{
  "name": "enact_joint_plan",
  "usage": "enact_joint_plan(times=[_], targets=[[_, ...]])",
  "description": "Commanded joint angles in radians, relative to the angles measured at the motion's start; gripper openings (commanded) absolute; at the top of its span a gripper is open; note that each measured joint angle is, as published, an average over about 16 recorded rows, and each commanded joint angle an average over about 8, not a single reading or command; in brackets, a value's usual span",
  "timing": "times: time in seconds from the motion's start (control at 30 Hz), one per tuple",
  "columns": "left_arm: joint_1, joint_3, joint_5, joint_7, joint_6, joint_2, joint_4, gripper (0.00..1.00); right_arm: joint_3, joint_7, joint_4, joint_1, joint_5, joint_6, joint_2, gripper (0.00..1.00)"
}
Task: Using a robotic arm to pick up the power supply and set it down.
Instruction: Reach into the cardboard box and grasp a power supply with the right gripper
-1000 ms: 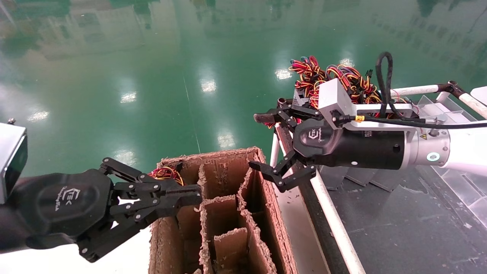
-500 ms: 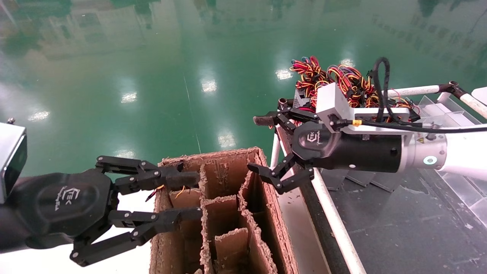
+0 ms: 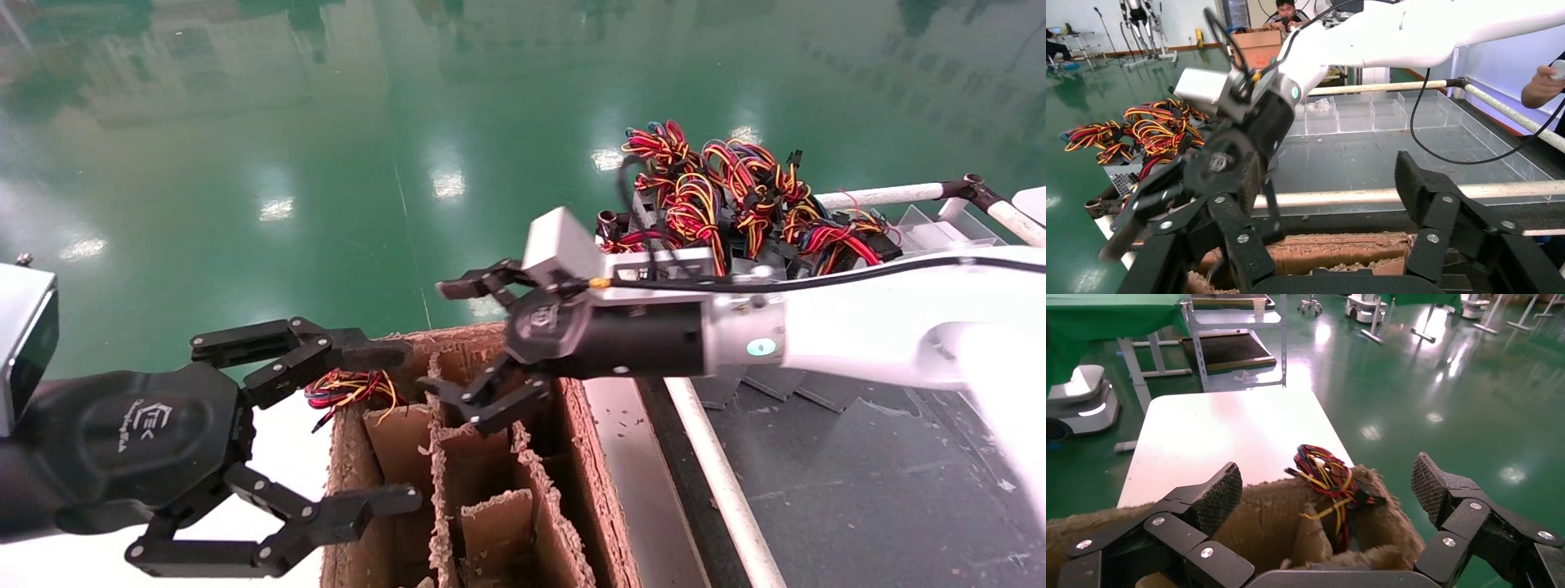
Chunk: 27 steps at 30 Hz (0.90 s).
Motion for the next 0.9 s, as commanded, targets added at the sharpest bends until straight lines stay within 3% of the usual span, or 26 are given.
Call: enact_joint_plan(times=[0.03, 0.3, 0.63, 0.9], targets=[[0.000, 0.000, 0.000, 0.000, 0.000, 0.000, 0.000, 1.00, -0.004, -0.013, -0.036, 0.006, -0.006, 0.008, -0.029, 1.00], [0.000, 0.000, 0.000, 0.000, 0.000, 0.000, 0.000, 1.00, -0.029, -0.042, -0.064, -0.022, 0.008, 0.084, -0.077, 1.00], [0.000, 0.000, 0.000, 0.000, 0.000, 0.000, 0.000, 1.00, -0.148, 0.033, 0.109, -0.099, 0.087, 0.365, -0.088, 1.00], [0.000, 0.001, 0.000, 0.000, 0.000, 0.000, 0.000, 1.00, -0.308, 0.118, 0.239, -0.113, 0.191, 0.508, -0.087, 1.00]])
